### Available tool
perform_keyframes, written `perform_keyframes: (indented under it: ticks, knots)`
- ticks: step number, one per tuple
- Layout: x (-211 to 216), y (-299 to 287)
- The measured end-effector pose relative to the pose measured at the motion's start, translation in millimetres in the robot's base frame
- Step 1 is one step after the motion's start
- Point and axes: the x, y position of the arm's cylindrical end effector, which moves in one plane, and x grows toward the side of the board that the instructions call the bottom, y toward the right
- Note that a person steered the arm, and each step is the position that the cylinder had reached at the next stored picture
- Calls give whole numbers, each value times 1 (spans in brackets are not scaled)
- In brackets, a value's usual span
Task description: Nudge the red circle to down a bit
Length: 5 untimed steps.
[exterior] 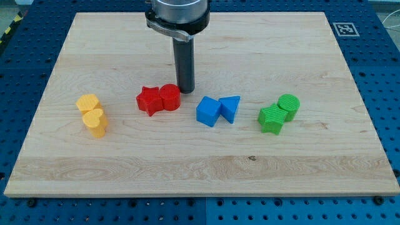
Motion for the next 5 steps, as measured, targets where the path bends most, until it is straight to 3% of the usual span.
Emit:
perform_keyframes:
  ticks: [5]
  knots:
    - [68,4]
